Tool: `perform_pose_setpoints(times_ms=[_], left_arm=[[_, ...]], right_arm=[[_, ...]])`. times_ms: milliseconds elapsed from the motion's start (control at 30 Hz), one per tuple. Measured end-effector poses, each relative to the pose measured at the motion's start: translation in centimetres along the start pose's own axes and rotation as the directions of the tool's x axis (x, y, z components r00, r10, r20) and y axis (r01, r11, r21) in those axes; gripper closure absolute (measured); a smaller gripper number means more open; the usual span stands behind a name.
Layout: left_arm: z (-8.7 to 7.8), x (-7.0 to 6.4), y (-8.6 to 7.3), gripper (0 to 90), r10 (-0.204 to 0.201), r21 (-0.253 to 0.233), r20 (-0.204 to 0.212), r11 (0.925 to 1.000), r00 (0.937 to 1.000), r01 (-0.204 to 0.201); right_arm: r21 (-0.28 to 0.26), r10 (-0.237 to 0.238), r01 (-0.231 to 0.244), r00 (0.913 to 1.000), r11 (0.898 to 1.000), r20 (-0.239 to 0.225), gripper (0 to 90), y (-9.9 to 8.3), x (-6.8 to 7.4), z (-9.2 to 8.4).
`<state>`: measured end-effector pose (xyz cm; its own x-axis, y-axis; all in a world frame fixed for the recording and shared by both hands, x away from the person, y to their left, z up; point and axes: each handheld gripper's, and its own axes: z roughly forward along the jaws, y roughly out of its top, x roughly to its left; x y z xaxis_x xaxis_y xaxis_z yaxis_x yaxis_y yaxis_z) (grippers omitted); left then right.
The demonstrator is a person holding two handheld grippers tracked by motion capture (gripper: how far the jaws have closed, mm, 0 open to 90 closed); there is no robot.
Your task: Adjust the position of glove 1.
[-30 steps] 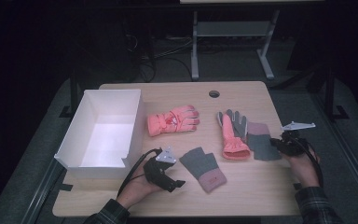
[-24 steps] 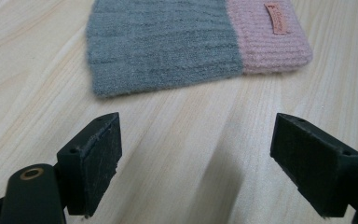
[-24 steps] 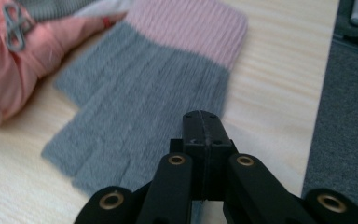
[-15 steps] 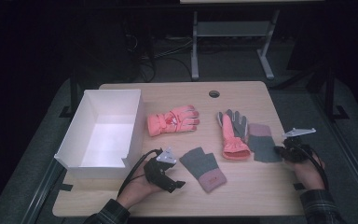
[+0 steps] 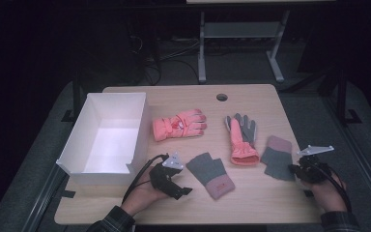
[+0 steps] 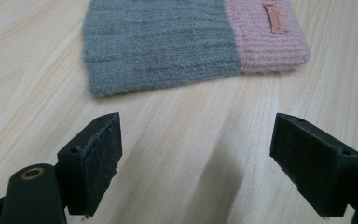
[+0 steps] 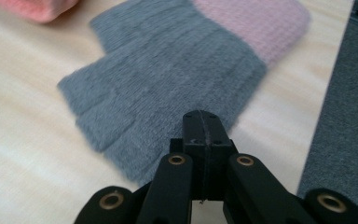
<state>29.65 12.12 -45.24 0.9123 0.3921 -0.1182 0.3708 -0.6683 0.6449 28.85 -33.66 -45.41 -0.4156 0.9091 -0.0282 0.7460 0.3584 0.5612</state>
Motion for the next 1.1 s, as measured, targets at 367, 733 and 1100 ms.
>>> perform_pose_setpoints(times_ms=[367,733,1100], left_arm=[[0.2,-0.1,0.3,16.4,0.007,0.0,0.005,1.0,1.0,-0.007],[0.3,-0.1,0.2,16.4,-0.007,-0.005,0.008,1.0,0.9999,0.008],[0.2,0.0,0.2,16.4,-0.006,-0.005,0.005,1.0,1.0,0.006]], right_arm=[[0.014,-0.098,0.1,0.9913,0.995,-0.088,90.0,-1.0,4.0,-1.1],[0.001,-0.221,0.227,0.9488,0.974,-0.225,90.0,-0.2,7.7,-0.8],[-0.028,-0.303,0.309,0.9065,0.951,-0.294,90.0,1.5,10.6,0.2]])
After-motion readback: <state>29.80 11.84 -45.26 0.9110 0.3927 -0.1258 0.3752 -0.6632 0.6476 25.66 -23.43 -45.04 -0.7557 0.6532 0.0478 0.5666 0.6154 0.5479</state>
